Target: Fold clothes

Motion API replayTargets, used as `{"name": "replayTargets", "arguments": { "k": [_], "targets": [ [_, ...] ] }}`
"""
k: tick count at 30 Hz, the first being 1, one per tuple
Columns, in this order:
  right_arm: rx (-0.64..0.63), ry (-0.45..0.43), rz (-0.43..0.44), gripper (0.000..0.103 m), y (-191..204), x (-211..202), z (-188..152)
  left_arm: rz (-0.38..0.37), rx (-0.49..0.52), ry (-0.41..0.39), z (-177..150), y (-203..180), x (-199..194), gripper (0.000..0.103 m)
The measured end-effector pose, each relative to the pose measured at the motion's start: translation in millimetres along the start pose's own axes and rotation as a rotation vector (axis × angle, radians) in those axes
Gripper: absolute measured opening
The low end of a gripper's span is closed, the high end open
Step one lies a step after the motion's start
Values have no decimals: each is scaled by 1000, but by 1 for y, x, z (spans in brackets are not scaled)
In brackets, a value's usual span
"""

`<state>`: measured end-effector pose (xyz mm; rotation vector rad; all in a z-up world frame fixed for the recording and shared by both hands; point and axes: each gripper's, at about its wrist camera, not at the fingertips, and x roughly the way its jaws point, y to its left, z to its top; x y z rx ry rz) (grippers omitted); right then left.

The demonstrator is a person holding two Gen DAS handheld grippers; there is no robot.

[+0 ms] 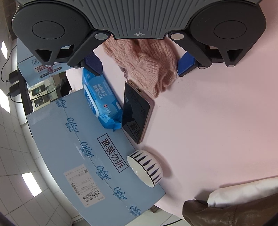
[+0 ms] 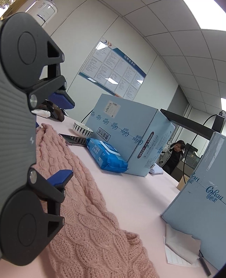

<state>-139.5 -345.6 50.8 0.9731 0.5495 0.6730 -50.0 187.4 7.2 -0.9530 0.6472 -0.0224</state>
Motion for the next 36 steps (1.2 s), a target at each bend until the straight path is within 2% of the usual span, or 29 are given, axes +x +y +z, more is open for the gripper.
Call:
{"name": "replayTargets", "arguments": {
  "k": [2, 5, 6, 7, 12, 16, 19, 22, 27, 36],
  "targets": [
    [4, -1, -4, 79, -2, -1, 1, -9, -2, 12, 1, 1, 2, 80],
    [10, -2, -8, 79, -7, -1, 2, -42, -31, 50, 3, 8, 8, 56],
    [12, -1, -10, 79, -8, -1, 2, -49, -38, 64, 3, 10, 11, 43],
    [15, 1, -13, 79, -10, 0, 2, -52, -40, 70, 3, 11, 13, 38],
    [24, 4, -26, 79, -14, -1, 1, -107, -99, 53, 2, 25, 17, 26],
    [24, 0, -35, 79, -15, -3, 1, -132, -100, 40, 1, 29, 16, 23],
    [25, 0, -33, 79, -15, -3, 0, -179, -110, 8, -1, 30, 11, 21],
    [22, 3, -34, 79, -15, -3, -1, -189, -71, -12, -3, 23, 5, 20],
    [30, -16, -34, 79, -17, -9, -1, -196, 45, -53, -6, 0, -7, 20],
    [37, -78, -43, 80, -23, -35, 3, -331, 251, -27, -28, -74, -26, 20]
  ]
}}
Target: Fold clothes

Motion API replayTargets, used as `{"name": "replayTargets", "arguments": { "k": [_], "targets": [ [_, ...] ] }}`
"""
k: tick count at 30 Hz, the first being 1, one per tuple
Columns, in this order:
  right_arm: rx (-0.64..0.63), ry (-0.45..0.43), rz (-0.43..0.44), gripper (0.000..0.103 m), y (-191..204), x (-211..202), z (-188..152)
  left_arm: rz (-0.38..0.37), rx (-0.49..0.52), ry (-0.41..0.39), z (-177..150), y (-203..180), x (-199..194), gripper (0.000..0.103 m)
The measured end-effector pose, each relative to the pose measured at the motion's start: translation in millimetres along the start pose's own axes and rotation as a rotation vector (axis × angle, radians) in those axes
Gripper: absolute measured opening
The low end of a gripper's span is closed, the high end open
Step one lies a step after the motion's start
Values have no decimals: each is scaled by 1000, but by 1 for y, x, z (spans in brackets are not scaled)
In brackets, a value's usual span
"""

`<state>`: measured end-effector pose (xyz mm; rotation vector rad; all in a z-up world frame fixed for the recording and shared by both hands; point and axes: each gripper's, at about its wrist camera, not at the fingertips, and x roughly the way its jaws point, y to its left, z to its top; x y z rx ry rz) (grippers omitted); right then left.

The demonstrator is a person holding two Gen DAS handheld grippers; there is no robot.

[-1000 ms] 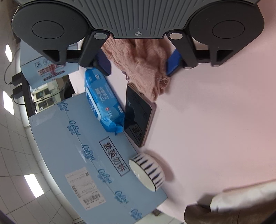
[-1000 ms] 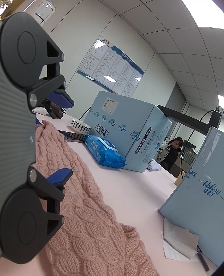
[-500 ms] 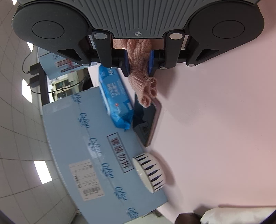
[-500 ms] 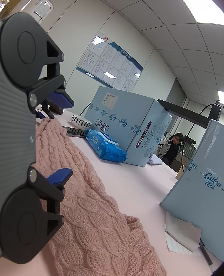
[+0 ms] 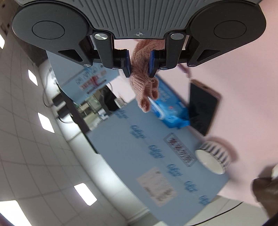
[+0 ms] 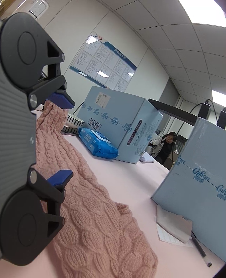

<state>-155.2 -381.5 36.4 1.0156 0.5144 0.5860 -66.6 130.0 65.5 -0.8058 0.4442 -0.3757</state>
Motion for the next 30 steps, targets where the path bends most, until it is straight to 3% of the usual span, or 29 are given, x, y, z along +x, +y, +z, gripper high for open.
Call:
{"name": "replayTargets", "arguments": {
  "k": [7, 15, 23, 30],
  "targets": [
    [15, -46, 27, 80, -6, -19, 5, -110, 137, 107, -27, -71, 30, 20],
    [48, -143, 30, 81, -26, -65, 14, -212, 243, 262, -83, -145, 79, 20],
    [103, -245, 16, 81, -58, -115, 21, -251, 303, 415, -153, -194, 127, 20],
    [137, -285, 22, 82, -80, -137, 24, -259, 327, 485, -192, -217, 151, 20]
  ]
}}
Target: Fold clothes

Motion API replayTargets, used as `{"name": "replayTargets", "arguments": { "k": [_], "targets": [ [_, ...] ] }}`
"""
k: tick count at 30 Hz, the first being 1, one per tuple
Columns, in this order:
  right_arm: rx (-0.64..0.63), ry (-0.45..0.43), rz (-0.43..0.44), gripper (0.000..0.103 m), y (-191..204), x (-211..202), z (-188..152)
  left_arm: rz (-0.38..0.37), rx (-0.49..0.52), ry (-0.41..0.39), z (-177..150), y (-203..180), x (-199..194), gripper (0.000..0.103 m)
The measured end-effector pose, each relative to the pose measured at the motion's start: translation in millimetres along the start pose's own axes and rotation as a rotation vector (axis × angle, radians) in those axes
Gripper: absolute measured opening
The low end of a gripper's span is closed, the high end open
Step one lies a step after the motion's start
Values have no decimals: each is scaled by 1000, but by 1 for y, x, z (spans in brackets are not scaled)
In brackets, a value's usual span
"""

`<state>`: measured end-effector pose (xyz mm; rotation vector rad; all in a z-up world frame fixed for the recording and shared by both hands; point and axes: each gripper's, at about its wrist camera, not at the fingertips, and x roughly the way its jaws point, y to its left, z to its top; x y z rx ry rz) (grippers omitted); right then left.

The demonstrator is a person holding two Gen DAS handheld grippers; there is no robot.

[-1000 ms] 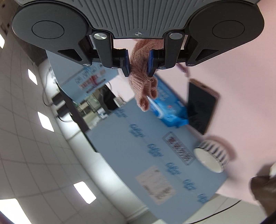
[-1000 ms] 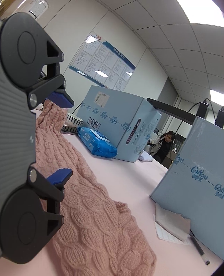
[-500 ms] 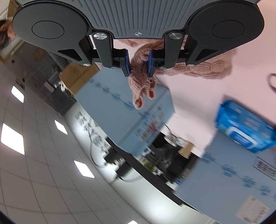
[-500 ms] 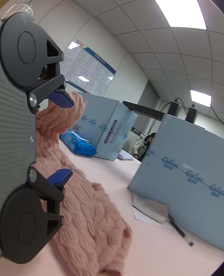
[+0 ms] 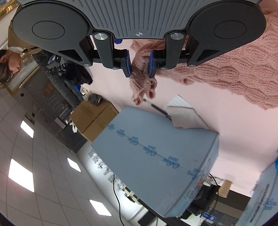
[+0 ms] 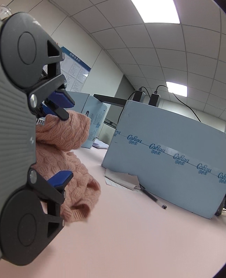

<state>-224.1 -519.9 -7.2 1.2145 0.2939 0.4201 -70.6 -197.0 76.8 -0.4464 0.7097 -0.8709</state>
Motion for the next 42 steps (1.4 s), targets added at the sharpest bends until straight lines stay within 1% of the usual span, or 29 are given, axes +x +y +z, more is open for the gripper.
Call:
{"name": "replayTargets", "arguments": {
  "k": [5, 9, 11, 12, 13, 14, 17, 18, 19, 20, 22, 23, 26, 29, 32, 35, 39, 42],
  "targets": [
    [21, -14, 12, 82, -9, -6, 4, -7, 21, 43, -6, -13, 20, 20],
    [25, -24, 19, 82, -11, -11, 6, 2, 9, 94, -13, -13, 41, 20],
    [25, -32, 21, 82, -11, -14, 7, 8, -8, 120, -17, -10, 50, 24],
    [25, -35, 21, 82, -12, -15, 8, 5, -21, 132, -19, -8, 54, 29],
    [25, -37, 21, 82, -12, -16, 8, 0, -33, 144, -21, -6, 57, 32],
    [25, -39, 21, 82, -12, -17, 9, -3, -40, 152, -22, -5, 60, 32],
    [24, -45, 20, 82, -12, -20, 10, -2, -34, 150, -23, -6, 66, 39],
    [25, -48, 20, 82, -12, -21, 11, -3, -31, 148, -23, -7, 67, 43],
    [25, -51, 20, 82, -11, -21, 11, -6, -25, 147, -23, -9, 69, 49],
    [24, -54, 21, 83, -11, -22, 11, -11, -22, 145, -23, -11, 71, 52],
    [23, -57, 24, 83, -9, -23, 12, -23, -20, 139, -23, -14, 73, 65],
    [20, -57, 26, 83, -8, -24, 12, -29, -19, 134, -23, -16, 75, 66],
    [16, -49, 38, 83, -3, -23, 11, -49, -21, 114, -21, -18, 74, 67],
    [23, -26, 55, 84, 1, -20, 7, -90, -41, 79, -16, -17, 69, 67],
    [17, -22, 50, 84, 5, -17, 6, -116, -42, 43, -9, -17, 57, 68],
    [26, -35, 51, 84, 6, -17, 5, -122, -35, 3, -3, -16, 41, 68],
    [34, -3, 111, 84, 15, -12, 0, -121, -17, -31, 3, -6, 9, 68],
    [41, 22, 162, 85, 26, 1, -3, -107, -52, -72, 4, 14, -20, 73]
  ]
}}
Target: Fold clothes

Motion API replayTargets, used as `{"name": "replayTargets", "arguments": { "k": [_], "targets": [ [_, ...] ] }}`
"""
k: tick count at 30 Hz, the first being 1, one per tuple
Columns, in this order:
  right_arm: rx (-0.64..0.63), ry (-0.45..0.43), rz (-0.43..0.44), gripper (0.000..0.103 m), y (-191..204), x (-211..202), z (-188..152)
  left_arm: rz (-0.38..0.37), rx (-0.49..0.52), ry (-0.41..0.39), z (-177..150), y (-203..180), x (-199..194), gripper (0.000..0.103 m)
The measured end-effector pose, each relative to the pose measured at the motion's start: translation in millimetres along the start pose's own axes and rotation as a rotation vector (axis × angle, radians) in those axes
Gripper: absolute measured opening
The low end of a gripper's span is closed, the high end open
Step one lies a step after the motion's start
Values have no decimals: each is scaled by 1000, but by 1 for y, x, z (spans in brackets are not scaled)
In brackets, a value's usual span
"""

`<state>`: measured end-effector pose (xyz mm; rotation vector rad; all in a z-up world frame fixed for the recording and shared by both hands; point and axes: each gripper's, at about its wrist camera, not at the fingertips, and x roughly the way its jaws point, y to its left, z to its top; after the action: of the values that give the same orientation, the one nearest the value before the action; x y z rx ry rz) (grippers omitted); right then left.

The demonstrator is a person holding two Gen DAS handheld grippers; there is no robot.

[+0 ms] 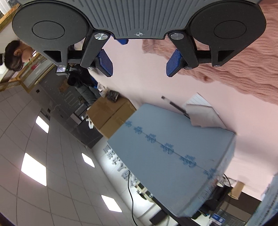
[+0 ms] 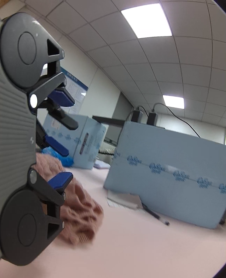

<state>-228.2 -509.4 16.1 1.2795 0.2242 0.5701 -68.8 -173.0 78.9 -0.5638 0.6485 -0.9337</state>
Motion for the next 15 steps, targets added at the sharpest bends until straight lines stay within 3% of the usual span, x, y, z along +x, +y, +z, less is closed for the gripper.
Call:
{"name": "replayTargets", "arguments": {
  "k": [5, 7, 11, 15],
  "targets": [
    [26, 71, -9, 86, -1, 39, -7, 54, -39, -30, -3, 29, -35, 73],
    [-3, 103, -76, 85, -1, 50, -13, 81, -51, -23, -4, 39, -39, 73],
    [-98, 72, -254, 85, -1, 39, -20, 113, -80, 2, -6, 56, -37, 73],
    [-103, 37, -305, 84, -9, 25, -13, 127, -91, 19, -8, 69, -32, 73]
  ]
}}
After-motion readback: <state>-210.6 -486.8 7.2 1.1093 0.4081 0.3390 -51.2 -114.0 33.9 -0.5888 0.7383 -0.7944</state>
